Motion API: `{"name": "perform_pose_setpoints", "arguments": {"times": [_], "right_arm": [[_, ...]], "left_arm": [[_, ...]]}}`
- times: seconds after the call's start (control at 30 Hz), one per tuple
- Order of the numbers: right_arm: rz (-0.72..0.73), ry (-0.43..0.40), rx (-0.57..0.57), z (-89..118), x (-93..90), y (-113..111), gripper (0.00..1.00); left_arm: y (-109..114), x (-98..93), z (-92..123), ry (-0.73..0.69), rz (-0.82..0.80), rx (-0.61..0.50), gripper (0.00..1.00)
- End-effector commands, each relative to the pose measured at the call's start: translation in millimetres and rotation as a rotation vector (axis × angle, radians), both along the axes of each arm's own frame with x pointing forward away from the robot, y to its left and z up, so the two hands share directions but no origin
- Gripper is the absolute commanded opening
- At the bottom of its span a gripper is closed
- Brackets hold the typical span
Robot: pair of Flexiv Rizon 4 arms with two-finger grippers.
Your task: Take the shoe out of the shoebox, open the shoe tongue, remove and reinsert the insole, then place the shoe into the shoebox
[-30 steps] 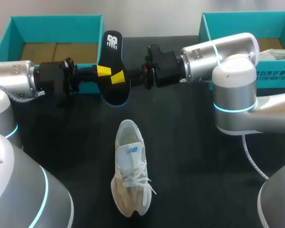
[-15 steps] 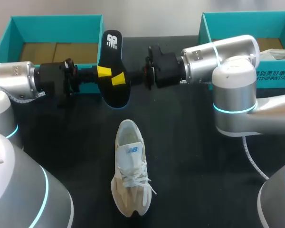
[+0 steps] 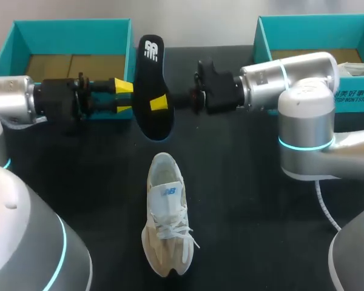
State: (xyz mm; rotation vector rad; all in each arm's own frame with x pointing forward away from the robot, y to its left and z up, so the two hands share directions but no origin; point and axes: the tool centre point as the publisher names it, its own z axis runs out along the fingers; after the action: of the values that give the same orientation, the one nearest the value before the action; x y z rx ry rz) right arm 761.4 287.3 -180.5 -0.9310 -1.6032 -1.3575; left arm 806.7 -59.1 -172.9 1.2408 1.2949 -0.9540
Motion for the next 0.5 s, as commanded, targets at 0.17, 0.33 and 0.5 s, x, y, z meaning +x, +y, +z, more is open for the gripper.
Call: {"name": "perform_pose_setpoints", "arguments": {"times": [0.17,0.33,0.5], "right_arm": [[0.023,-0.094,-0.078,7,-13.8,-10,0.0],[0.034,-0.101,-0.081,4,-14.9,-9,0.0],[0.034,-0.101,-0.081,4,-14.9,-9,0.0]], "left_arm": [[43,-47.0,8,0.258,0.139,0.267,1.0],[43,-47.0,8,0.258,0.139,0.267,1.0],[43,-47.0,8,0.258,0.139,0.267,1.0]]}}
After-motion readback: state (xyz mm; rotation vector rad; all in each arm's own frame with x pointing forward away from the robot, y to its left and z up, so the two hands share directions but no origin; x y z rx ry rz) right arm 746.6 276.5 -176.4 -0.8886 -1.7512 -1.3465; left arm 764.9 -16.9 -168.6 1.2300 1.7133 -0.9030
